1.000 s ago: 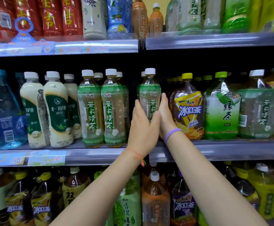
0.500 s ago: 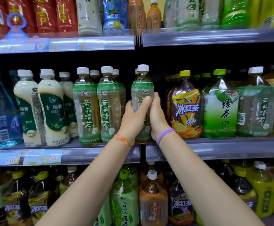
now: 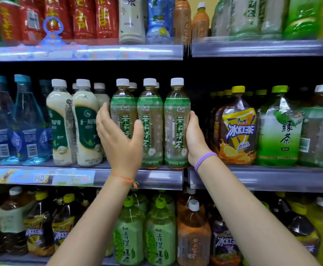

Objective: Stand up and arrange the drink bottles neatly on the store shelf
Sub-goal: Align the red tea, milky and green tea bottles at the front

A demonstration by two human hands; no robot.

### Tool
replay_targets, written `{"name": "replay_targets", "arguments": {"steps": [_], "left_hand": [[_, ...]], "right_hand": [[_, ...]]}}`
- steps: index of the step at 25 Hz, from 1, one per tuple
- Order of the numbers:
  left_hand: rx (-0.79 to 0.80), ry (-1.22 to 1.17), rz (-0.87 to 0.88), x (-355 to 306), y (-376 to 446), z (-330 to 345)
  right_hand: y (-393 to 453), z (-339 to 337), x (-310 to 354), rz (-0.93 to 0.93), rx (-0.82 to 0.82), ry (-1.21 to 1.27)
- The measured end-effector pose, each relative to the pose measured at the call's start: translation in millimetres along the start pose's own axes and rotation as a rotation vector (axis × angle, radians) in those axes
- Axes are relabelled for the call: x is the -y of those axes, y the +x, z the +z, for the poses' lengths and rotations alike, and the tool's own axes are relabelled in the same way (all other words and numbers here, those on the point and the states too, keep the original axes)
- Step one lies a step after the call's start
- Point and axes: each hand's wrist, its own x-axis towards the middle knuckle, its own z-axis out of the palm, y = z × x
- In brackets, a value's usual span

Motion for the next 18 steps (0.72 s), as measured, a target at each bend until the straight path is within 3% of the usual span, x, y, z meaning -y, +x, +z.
{"name": "replay_targets", "arguments": {"steps": [2,5,14,18], "left_hand": [[0.118,-0.053,-0.208,10.8,7.1,-1.7],[0.159,-0.075,-0.314,23.1,12.4,1.1],[0.158,0.040,-0.307,37.5,19.3,-7.6],[0.179,0.012,-0.287,38.4,18.7,-12.6]], "right_hand": [[-1.0,5.1,0.8,-0.005,-0.008,0.000],[-1.9,9.2,0.9,-0.003,-0.026,-0.007],[-6.4,24.1,0.1,-0.005,-0.007,0.001],[-20.8,27.9,5.7,-0.035,-0.109,-0.008]]}}
